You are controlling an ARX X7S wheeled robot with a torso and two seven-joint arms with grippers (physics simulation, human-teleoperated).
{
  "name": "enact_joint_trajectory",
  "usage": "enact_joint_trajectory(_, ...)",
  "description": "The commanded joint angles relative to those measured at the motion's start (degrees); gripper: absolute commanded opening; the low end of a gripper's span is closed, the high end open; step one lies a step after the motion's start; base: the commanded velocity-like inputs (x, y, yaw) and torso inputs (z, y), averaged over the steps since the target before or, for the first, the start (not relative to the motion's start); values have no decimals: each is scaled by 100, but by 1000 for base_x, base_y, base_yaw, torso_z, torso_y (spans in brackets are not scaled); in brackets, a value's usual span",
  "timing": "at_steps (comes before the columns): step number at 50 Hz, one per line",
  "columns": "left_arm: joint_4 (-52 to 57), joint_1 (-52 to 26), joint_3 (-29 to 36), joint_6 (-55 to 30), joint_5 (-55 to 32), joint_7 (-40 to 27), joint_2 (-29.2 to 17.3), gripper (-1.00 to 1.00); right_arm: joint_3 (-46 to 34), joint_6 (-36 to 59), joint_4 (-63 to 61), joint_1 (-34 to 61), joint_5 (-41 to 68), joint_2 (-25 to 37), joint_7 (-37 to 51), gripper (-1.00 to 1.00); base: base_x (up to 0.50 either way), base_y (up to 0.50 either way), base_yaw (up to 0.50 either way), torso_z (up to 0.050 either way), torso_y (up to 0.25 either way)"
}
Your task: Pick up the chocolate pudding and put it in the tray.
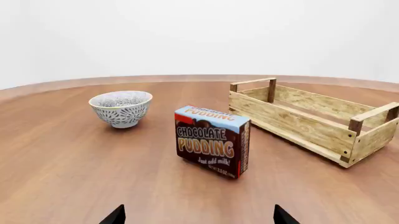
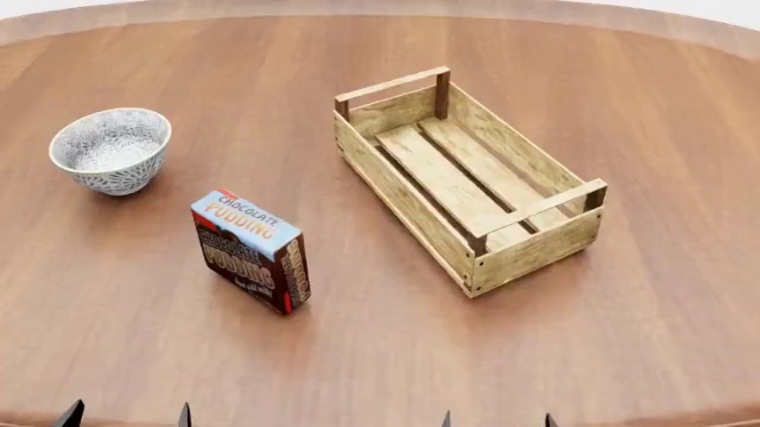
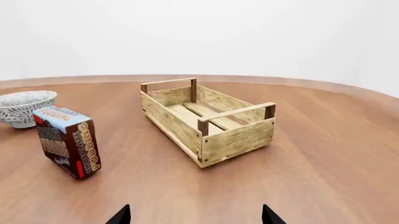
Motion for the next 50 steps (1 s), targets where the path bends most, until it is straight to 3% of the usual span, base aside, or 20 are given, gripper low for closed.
enact_joint_trajectory(1, -51, -24, 164, 32, -142, -163, -141, 100, -284, -56, 74, 30, 230, 229, 281, 100, 0, 0, 0, 0, 0)
enact_joint_trajectory(20, 105, 108, 454, 196, -261, -458, -368, 100, -647, -647, 421, 116, 126, 396, 563, 100, 36, 54, 0, 0, 0)
enact_joint_trajectory(50, 325, 173, 693, 158, -509, -659, -585, 100, -931, -686, 520, 172, 427, 557, 658, 100, 221, 156, 0, 0, 0)
